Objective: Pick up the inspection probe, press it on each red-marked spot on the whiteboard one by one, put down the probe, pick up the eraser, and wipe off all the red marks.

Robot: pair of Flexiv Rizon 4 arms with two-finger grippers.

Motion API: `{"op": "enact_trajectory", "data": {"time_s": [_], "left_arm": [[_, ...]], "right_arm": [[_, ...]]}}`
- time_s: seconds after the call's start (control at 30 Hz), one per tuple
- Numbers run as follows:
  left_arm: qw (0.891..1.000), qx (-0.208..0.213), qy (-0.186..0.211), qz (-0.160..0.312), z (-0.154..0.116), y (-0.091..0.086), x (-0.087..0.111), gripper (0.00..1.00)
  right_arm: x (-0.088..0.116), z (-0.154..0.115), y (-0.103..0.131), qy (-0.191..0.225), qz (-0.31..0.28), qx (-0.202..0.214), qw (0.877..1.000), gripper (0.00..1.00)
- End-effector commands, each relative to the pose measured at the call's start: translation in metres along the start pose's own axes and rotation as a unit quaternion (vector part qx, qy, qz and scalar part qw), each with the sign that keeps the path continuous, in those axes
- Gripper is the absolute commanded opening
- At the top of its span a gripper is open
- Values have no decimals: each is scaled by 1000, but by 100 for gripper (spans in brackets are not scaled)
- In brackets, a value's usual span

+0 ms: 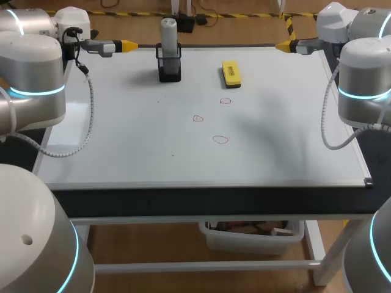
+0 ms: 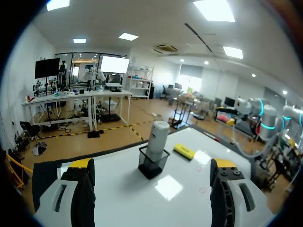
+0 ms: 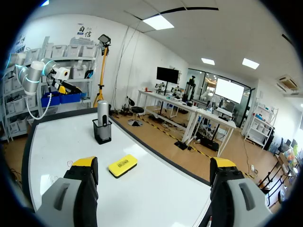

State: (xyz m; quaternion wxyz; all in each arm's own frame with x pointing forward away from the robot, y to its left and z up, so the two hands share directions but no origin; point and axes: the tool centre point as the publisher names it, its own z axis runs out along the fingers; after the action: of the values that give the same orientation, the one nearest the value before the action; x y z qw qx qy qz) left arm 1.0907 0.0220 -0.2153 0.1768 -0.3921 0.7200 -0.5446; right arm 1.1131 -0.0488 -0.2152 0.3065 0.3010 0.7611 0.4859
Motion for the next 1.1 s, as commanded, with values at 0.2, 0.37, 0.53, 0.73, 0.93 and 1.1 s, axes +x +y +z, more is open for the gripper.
{"op": "enact_trajectory", "data": {"time_s": [0.2, 0.37, 0.53, 0.73, 0.93, 1.1], "left_arm": [[1000, 1, 1, 0, 0, 0, 0, 100], [1000, 1, 1, 0, 0, 0, 0, 100], [999, 10, 41, 21, 10, -1, -11, 100], [992, 25, 112, 48, 26, -2, -15, 100], [973, 40, 207, 91, 53, -1, -9, 100], [954, 65, 271, 113, 70, 0, -2, 100]], "right_arm": [[0, 0, -1, 0, 0, -1, 1000, 100], [0, 0, -1, 0, 0, -1, 1000, 100], [0, 0, -1, 0, 0, -1, 1000, 100], [0, 0, -1, 0, 0, -1, 1000, 100], [0, 0, -1, 0, 0, -1, 1000, 100], [0, 0, -1, 0, 0, -1, 1000, 100]]}}
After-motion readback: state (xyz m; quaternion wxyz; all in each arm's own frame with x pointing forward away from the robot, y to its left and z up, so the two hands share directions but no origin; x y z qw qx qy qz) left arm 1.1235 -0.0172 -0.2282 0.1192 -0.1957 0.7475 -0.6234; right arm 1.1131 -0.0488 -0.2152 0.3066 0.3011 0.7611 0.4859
